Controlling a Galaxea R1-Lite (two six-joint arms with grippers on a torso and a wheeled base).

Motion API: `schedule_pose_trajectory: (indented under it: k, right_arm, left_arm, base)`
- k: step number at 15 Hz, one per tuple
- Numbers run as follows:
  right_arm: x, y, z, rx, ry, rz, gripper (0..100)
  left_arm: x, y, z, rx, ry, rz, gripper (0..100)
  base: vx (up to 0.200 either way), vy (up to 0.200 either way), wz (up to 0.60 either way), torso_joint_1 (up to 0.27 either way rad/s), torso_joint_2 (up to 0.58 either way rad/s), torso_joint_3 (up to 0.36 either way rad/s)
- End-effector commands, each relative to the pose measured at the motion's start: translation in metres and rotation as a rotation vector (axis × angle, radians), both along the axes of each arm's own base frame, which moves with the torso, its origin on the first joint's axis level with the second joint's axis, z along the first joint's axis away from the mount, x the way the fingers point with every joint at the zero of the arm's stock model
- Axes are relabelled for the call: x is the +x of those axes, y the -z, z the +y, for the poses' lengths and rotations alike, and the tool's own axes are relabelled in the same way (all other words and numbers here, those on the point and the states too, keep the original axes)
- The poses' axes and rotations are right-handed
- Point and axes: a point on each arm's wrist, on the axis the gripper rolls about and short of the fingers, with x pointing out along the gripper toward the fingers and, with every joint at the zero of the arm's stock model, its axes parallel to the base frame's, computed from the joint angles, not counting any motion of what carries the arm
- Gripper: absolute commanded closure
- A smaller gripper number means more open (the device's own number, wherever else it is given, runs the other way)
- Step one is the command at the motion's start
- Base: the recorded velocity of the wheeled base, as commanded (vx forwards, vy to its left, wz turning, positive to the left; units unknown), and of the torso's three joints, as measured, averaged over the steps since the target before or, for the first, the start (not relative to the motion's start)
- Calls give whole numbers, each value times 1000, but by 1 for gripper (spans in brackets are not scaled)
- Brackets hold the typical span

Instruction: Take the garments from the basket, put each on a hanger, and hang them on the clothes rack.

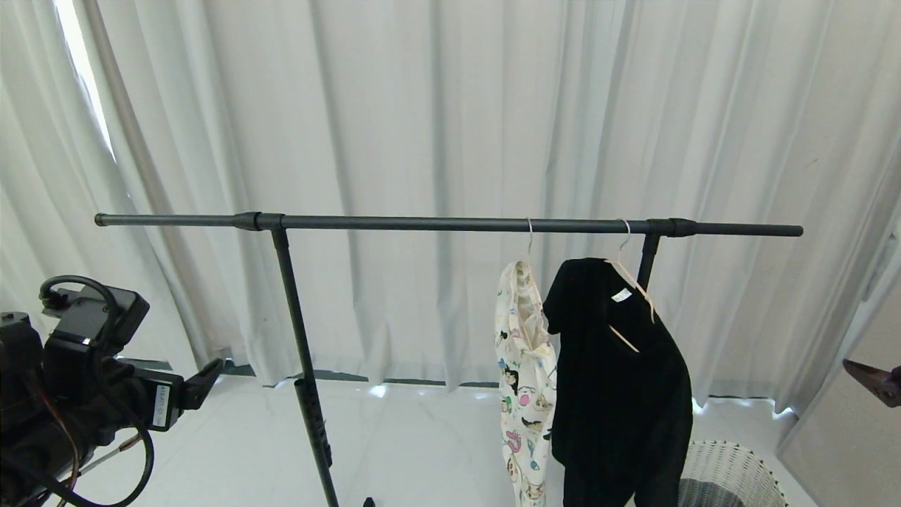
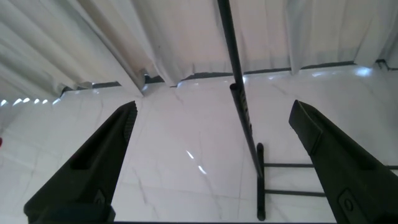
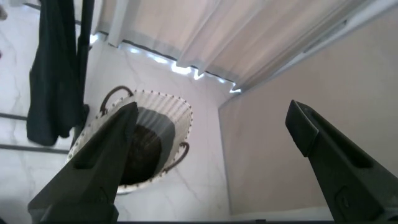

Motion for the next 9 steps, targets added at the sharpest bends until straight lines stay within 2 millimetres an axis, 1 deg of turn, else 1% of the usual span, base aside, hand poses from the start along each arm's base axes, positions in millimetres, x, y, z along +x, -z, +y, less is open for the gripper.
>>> schedule_pose_trajectory:
  k: [1,6,9]
  right_arm:
    - [-3,3,0,-1,4,6,0]
    - [-4,2,-2,-1,16,-1,0]
    - [-7,3,-2,0,17,-4,0]
  left_arm:
    - [-1,0,0,-3,-2,-2,0]
    - [-14,7,-1,-4,-2,18,0]
    - [-15,8,-1,-2,-1,21,0]
  base:
    - [-200,0,0,2,2,2]
    - [-200,0,0,0,-1,3]
    - [0,0,0,0,0,0]
